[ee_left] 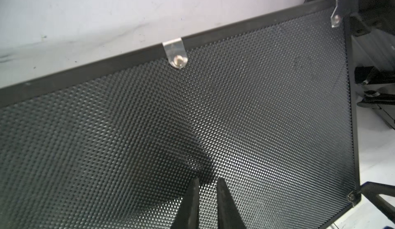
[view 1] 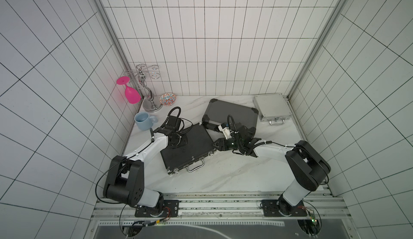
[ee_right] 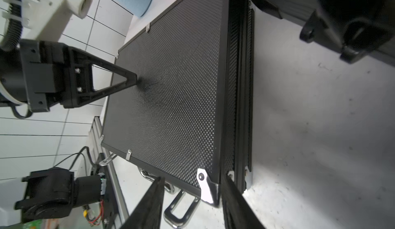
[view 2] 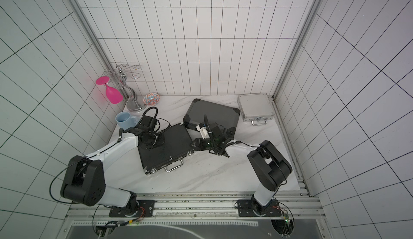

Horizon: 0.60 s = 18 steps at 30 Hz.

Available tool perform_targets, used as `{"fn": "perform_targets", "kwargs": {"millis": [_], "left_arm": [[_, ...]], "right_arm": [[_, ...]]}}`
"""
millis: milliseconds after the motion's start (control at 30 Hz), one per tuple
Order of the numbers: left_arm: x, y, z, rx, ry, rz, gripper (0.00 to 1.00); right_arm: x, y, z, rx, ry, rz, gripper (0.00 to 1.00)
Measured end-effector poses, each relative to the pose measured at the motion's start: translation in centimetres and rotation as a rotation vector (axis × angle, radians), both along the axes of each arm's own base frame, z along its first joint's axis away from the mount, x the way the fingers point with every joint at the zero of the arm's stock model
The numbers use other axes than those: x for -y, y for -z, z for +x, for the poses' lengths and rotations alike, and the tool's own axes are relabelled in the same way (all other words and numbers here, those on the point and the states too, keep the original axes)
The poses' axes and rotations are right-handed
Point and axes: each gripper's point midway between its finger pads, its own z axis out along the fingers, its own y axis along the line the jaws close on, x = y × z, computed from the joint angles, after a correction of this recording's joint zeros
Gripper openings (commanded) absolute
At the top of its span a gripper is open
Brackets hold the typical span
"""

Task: Close the poker set cases
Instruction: Close the lid of the poker set case, then fasten the fastener on the poker set case.

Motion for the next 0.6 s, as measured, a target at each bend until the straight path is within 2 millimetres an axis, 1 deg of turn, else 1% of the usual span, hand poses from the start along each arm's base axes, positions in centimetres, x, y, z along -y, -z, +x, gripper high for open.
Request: {"fn": "perform_targets", "kwargs": {"millis": [67, 233, 333, 367, 433, 500, 533, 567, 600], "left_arm": [[0.0, 0.0, 0.0, 0.000, -0.004, 0.005, 0.16], [-0.2, -0.1, -0.1, 0.003, -0.012, 0.016, 0.16], [-0.3, -0.5, -0.4, -0.005, -0.016, 0.039, 0.17], [0.1, -0.8, -0.6, -0.009, -0.004, 0.048, 0.17], [1.9, -1.8, -0.9, 0.000, 0.045, 0.063, 0.17], [4.4, -3.4, -1.1, 0.036, 0.104, 0.067, 0.12], [5.3, -3.9, -1.3, 0.051, 0.125, 0.066, 0.09], [5.9, -4.2, -1.7, 0.057, 0.137, 0.066, 0.07], [5.8, -4.1, -2.2, 0.054, 0.135, 0.075, 0.04]], "right_arm": [[-0.1, 0.5, 0.0, 0.007, -0.003, -0.032, 0.41], [-0.4, 2.1, 0.5, 0.017, -0.013, -0.108, 0.32], [-0.8, 2.0, 0.6, 0.028, -0.017, -0.111, 0.30], [-0.9, 2.0, 0.5, 0.030, -0.020, -0.108, 0.30], [-1.1, 2.0, 0.5, 0.033, -0.019, -0.102, 0.29], [-1.2, 2.1, 0.4, 0.037, -0.013, -0.093, 0.29], [-1.2, 2.1, 0.4, 0.038, -0.010, -0.087, 0.29], [-1.2, 2.1, 0.4, 0.039, -0.007, -0.082, 0.29], [-1.2, 2.1, 0.4, 0.039, -0.005, -0.079, 0.29]]}}
